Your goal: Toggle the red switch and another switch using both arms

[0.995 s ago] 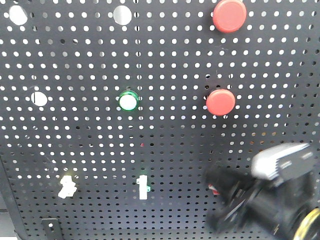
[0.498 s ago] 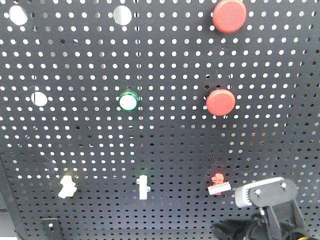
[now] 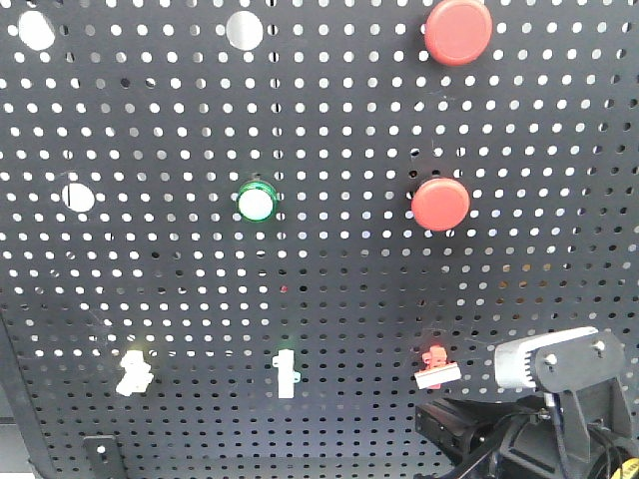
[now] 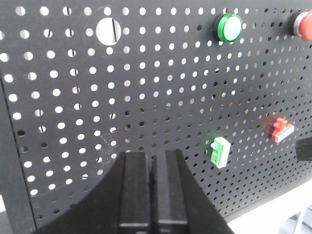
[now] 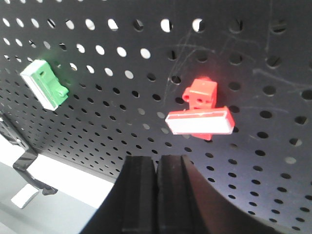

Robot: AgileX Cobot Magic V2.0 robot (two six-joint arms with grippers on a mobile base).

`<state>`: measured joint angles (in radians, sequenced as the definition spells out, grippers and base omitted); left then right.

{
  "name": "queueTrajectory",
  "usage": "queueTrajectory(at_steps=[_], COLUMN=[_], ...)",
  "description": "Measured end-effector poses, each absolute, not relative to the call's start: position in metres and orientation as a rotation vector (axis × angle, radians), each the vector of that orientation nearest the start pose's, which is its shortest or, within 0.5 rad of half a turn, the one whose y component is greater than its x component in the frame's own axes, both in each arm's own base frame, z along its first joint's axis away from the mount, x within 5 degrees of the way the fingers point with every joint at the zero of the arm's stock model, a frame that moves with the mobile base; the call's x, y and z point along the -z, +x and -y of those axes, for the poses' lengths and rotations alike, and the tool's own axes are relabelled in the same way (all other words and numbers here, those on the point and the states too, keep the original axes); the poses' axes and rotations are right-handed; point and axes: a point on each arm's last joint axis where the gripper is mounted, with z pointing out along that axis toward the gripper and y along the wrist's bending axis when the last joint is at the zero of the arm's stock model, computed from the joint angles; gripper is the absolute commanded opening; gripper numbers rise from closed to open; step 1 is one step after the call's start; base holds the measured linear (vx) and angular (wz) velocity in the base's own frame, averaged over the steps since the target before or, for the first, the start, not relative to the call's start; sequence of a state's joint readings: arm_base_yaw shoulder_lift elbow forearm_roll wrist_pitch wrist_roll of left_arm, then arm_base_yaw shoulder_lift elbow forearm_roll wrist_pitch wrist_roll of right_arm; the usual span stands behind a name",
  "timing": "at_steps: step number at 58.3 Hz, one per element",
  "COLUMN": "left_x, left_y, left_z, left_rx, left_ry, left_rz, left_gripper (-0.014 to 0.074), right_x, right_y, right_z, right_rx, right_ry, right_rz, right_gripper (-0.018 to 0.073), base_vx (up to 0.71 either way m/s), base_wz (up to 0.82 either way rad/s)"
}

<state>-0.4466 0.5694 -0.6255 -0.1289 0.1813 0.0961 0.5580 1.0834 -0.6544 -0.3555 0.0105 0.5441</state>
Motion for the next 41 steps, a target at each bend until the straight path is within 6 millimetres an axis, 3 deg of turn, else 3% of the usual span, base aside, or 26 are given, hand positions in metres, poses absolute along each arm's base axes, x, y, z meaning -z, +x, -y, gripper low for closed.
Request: queueTrajectory(at_steps=[21,31,32,33,41], left_x=[-0.363,-0.353,-0.349,-0.324,-0.273], left_y=[0.104,0.088,0.085,0.073,0.067], left_z=[0.051,0.029,0.025,0.013,0.005], left_rx=[0.38,0.263,0.239,0.118,0.025], left_ry=[0.35,0.231,0.213,0.143,0.078], left_rz=[-1.572,-1.526,-1.521,-1.511,-1.569], left_gripper=[0.0002,0.0002,0.0002,0.0002,0.0002], right_x=[-0.296,-0.296,-0.296,-0.296,-0.296], right_y=[0.196,0.196,0.196,0.196,0.196], right_z=[-0.122,-0.122,-0.122,-0.122,-0.122], right_rx=[-0.495,-0.495,-0.495,-0.495,-0.495], right_ry=[-0.356,-0.356,-0.356,-0.356,-0.356], right_rz=[-1.92,-1.92,-1.92,-1.92,-1.92], right_gripper=[-0.0006,-0.0006,-0.0006,-0.0006,-0.0006], base_vx=[0.0,0.0,0.0,0.0,0.0], base_wz=[0.0,0.0,0.0,0.0,0.0])
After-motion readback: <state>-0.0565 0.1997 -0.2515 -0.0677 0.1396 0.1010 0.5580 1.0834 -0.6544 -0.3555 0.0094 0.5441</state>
